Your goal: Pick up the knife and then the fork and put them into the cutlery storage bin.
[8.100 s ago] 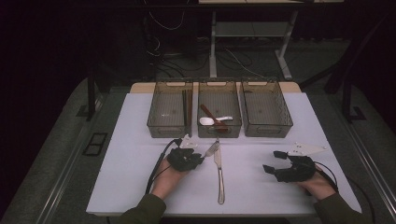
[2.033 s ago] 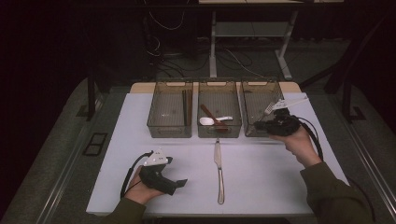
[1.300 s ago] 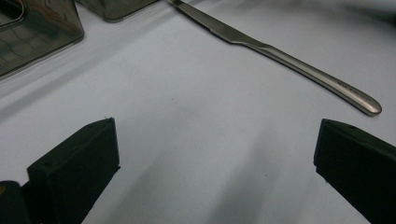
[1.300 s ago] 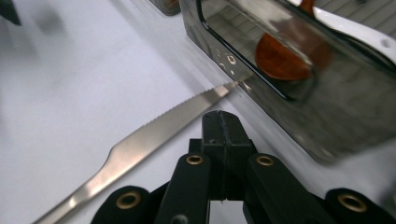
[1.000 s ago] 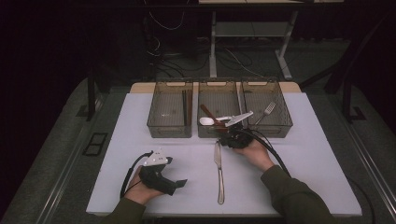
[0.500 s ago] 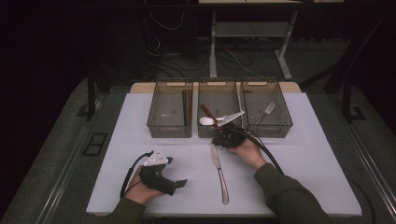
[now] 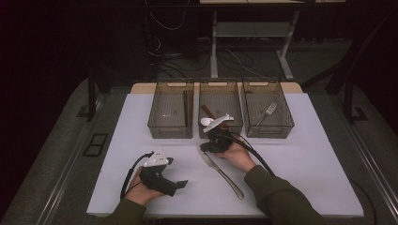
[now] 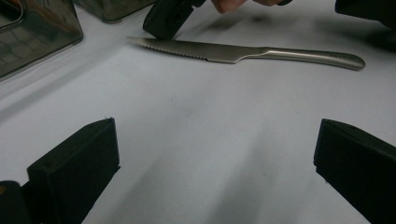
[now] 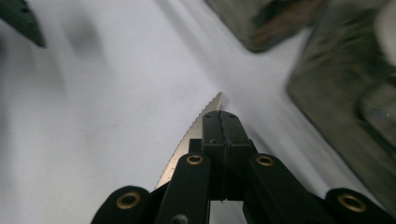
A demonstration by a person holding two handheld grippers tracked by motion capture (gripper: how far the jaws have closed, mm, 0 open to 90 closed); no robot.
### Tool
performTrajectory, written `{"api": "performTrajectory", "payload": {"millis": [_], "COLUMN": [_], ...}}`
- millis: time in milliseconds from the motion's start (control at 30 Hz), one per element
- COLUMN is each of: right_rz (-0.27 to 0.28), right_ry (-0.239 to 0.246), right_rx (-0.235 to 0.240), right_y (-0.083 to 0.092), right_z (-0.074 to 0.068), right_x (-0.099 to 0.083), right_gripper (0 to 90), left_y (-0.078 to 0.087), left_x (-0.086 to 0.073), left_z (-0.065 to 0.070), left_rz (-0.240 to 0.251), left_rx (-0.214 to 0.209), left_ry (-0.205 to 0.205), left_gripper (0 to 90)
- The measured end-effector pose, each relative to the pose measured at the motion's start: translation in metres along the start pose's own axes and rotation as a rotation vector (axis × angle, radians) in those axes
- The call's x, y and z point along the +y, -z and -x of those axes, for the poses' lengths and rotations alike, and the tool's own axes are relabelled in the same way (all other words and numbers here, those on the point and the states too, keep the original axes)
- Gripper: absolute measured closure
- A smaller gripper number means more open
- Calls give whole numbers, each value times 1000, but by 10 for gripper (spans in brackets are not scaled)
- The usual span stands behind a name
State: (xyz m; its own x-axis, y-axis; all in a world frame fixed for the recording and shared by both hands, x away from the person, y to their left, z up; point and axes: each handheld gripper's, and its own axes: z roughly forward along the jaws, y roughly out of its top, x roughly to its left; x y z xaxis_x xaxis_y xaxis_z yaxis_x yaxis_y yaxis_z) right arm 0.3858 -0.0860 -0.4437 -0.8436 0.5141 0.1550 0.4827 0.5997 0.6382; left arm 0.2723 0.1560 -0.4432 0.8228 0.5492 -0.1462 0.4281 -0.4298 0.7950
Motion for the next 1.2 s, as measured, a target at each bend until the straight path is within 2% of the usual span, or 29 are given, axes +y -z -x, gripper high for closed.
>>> {"api": "performTrajectory", "payload": {"millis": [100, 200, 367, 433, 467, 533, 633, 667, 733, 933, 1100, 1133, 1200], "right_rz": [-11, -21, -22, -11, -7, 10, 7, -2, -21, -108, -199, -221, -253], "right_ry": [18, 60, 83, 82, 67, 67, 51, 64, 59, 89, 85, 106, 101], "right_rx": [28, 49, 59, 65, 64, 68, 64, 61, 57, 27, 15, 2, 3], "right_y": [-3, -5, -4, 1, 6, 14, 29, 34, 43, 60, 67, 67, 67], "right_z": [-8, -14, -19, -18, -17, -16, -15, -14, -15, -21, -25, -25, -27], "right_x": [1, 2, 2, 2, 2, 2, -1, -4, -9, -27, -34, -35, -37], "right_gripper": [897, 897, 897, 896, 893, 847, 782, 759, 723, 683, 668, 668, 668], "left_y": [0, 0, 0, 0, 0, 0, 0, 0, -1, -2, -2, -2, -2], "left_x": [0, 0, 0, 0, 0, 0, 0, 0, 0, 0, 1, 1, 1], "left_z": [0, 0, 0, 0, 0, 0, 0, 0, 0, 1, 1, 1, 1], "left_rz": [-1, 2, 2, 1, 0, 0, -1, 0, -1, -6, -6, -6, -6], "left_rx": [0, -1, 0, 0, 0, 0, 1, 0, 0, 0, -1, -1, 0], "left_ry": [0, 3, 3, 3, 3, 2, 2, 2, 1, -2, -2, -1, -2], "left_gripper": [0, 0, 0, 0, 0, 0, 0, 0, 0, 0, 0, 0, 0]}}
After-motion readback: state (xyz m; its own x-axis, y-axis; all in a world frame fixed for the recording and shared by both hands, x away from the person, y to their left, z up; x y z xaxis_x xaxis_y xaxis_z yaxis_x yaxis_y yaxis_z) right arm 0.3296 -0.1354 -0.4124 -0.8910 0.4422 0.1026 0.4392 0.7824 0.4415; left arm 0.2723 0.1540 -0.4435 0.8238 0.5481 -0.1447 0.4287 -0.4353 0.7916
